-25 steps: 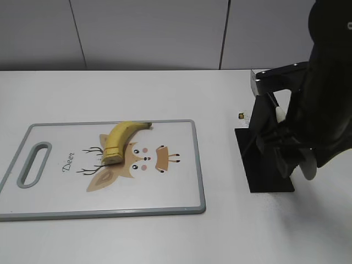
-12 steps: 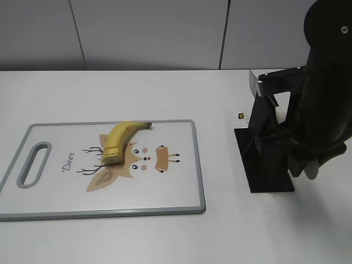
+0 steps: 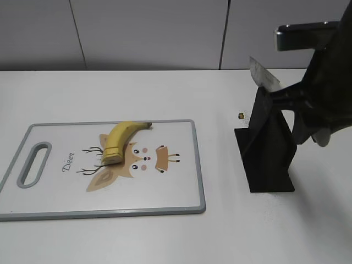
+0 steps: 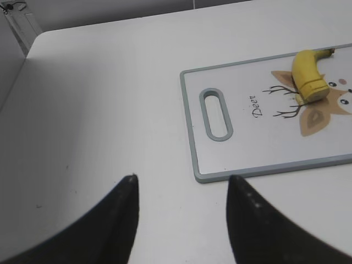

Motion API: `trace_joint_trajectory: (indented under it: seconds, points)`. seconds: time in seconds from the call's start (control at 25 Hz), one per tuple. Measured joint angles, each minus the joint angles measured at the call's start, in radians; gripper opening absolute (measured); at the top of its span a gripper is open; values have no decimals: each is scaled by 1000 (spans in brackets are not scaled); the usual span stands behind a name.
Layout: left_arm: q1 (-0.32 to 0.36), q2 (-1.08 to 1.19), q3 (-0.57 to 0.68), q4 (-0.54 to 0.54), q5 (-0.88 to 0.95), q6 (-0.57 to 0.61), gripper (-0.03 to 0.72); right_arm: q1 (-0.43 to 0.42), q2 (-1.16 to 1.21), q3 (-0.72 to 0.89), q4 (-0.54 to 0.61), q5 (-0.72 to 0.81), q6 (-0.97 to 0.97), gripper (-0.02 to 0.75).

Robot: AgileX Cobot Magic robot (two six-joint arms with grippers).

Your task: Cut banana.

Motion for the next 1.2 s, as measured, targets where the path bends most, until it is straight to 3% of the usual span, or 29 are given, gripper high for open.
trace_joint_trajectory:
  seconds: [0.64, 1.0, 1.2]
  points:
    - [0, 0, -1, 1, -6, 6, 500, 1, -137, -96, 0, 70, -17, 160]
    - [0, 110, -84, 1, -140, 57, 501, 1, -140, -98, 1, 42, -311, 160]
    - [0, 307, -112, -14, -270, 84, 563, 1, -92, -145, 9, 35, -438, 160]
